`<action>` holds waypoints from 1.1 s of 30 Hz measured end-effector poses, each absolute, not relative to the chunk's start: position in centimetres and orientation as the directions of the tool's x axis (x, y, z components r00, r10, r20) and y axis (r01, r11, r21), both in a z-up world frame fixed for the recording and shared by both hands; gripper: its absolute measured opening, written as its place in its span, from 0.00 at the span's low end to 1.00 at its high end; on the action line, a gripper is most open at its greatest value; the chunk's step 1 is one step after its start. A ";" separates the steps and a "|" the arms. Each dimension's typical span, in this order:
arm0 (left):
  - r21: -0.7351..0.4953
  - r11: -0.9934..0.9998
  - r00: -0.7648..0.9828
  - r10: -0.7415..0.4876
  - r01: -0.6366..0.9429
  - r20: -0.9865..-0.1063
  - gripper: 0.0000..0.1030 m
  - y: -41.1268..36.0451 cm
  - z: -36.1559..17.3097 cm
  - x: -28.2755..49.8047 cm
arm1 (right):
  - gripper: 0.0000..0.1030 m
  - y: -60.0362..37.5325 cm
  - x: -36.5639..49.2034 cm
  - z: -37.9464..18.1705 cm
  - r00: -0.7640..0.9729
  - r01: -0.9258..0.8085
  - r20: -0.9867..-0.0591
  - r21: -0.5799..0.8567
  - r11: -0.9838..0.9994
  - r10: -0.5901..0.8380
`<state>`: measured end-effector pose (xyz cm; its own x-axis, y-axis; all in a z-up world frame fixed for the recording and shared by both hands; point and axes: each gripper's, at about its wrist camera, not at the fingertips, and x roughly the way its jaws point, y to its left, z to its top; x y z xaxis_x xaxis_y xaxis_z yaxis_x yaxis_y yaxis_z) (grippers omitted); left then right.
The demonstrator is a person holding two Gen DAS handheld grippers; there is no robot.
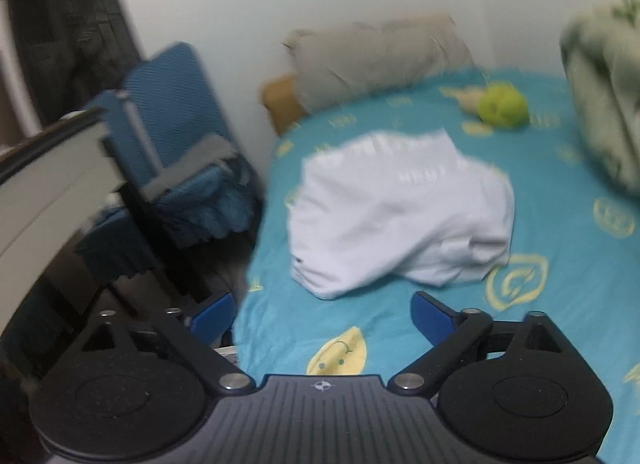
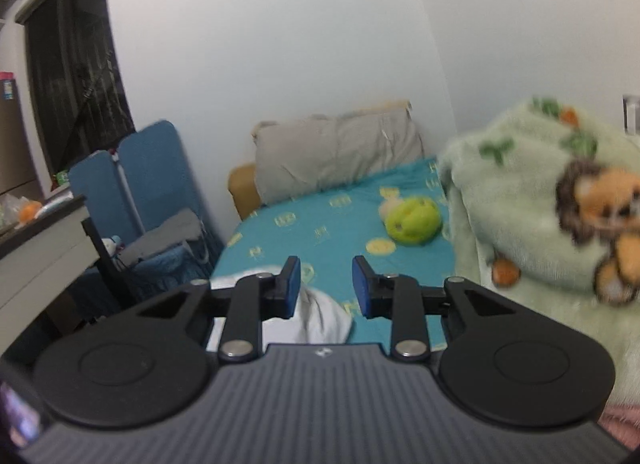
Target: Fold clothes
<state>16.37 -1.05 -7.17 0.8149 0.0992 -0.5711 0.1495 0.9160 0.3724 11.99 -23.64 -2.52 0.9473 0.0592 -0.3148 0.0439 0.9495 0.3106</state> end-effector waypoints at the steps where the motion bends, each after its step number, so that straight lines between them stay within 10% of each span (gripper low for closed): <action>1: 0.393 0.901 0.808 0.092 0.181 -0.582 0.89 -1.0 -8.4 17.6 | 0.32 -23.9 12.5 -3.5 0.937 0.046 -0.340 0.334 0.941 0.075; 13: 0.557 0.789 0.886 0.034 0.261 -0.463 0.69 -1.3 -17.4 26.9 | 0.32 -24.5 19.3 -10.3 0.875 -0.003 -0.434 0.433 0.901 0.212; 18: 0.457 0.868 0.933 -0.022 0.196 -0.360 0.04 0.0 -15.5 27.1 | 0.32 -23.7 21.1 -12.6 0.839 -0.032 -0.475 0.442 0.897 0.264; 33: 0.205 0.965 0.983 -0.142 0.165 -0.119 0.01 1.3 0.3 11.0 | 0.32 -18.0 17.4 -12.5 0.799 -0.260 -0.466 0.302 0.917 0.380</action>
<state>10.97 1.32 0.31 0.9826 -0.1423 -0.1191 0.1646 0.9649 0.2049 17.39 -17.99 -12.50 0.7994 0.3798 -0.4655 -0.2597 0.9171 0.3023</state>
